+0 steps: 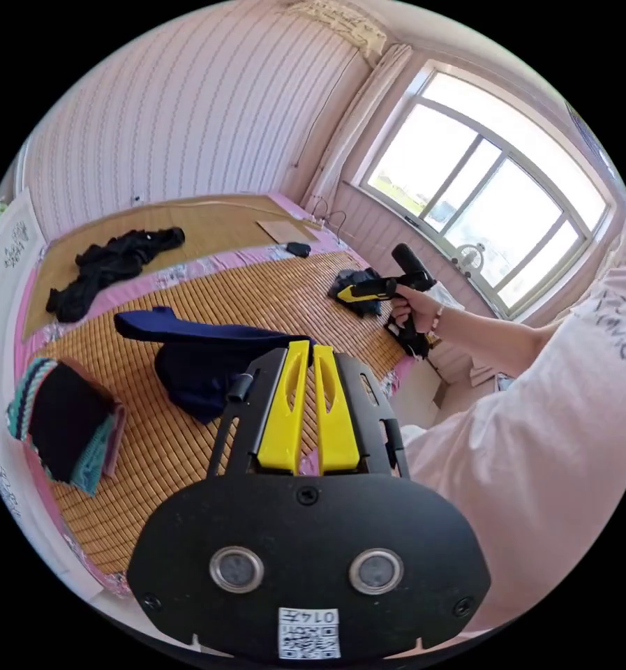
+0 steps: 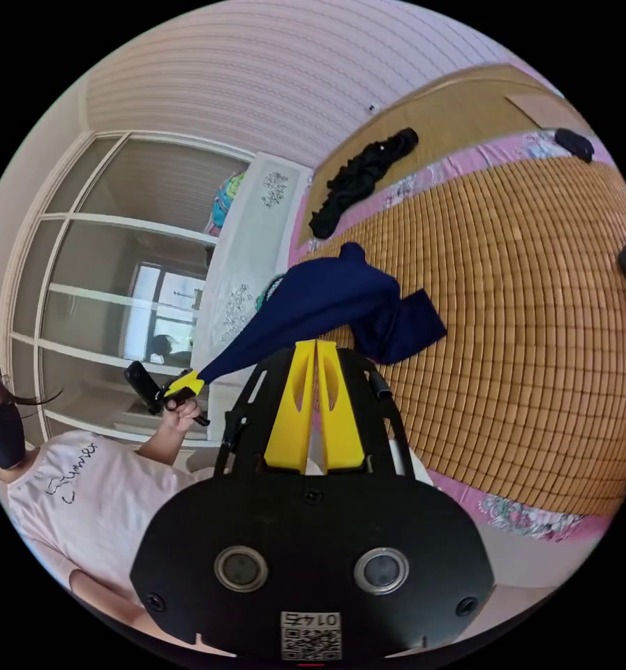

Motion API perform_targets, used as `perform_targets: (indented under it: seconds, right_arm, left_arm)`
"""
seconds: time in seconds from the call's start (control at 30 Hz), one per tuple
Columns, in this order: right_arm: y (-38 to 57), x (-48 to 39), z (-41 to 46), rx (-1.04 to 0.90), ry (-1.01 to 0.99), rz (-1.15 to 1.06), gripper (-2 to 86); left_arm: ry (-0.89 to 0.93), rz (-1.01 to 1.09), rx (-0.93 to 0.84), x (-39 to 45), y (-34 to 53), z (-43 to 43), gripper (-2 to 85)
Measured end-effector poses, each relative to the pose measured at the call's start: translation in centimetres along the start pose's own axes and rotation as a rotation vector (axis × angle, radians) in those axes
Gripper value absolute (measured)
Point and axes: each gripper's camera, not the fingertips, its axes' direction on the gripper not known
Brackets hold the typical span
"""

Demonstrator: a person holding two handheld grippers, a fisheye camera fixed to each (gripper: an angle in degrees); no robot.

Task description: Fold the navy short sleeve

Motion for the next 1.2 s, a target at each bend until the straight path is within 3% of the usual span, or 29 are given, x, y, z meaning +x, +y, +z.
perform_targets:
  seconds: [0.13,0.27,0.47,0.7,0.87,0.9,0.97,1.1,1.2]
  right_arm:
    - [3.1,4.4,8.1,-0.144,0.019,0.087,0.5]
    - [3.0,3.7,17.4,-0.386,0.221,-0.049,2.7]
    - [-0.2,1.4,32.8,-0.618,0.494,-0.35,7.1]
    - [-5.2,2.0,49.4,-0.618,0.665,-0.582,12.9]
    - [-5.5,6.6,55.6,-0.651,0.866,-0.609,6.7]
    - [-5.0,6.2,54.2,-0.488,0.924,-0.667,4.5]
    - [-5.0,6.8,52.2,-0.467,0.93,-0.621,3.8]
    - [-3.7,6.6,37.2,-0.265,0.542,-0.412,3.0]
    - [0.0,7.7,24.4,-0.158,0.396,-0.23,2.7]
  left_arm:
    - [0.036,-0.052,-0.201,0.5,5.5,6.3,-1.0]
    - [0.06,-0.175,-0.356,-2.1,10.8,12.9,-1.0]
    - [0.163,-0.283,-0.353,-6.0,15.5,17.7,-1.0]
    - [0.204,-0.354,-0.312,-9.3,21.1,19.1,-1.0]
    - [0.213,-0.41,-0.235,-12.1,23.5,16.8,-1.0]
    - [0.208,-0.413,-0.225,-12.7,23.9,16.2,-1.0]
    - [0.193,-0.417,-0.207,-13.5,24.1,15.0,-1.0]
    - [0.159,-0.398,-0.159,-14.8,24.0,10.6,-1.0]
    - [0.148,-0.397,-0.169,-14.9,23.9,7.2,-1.0]
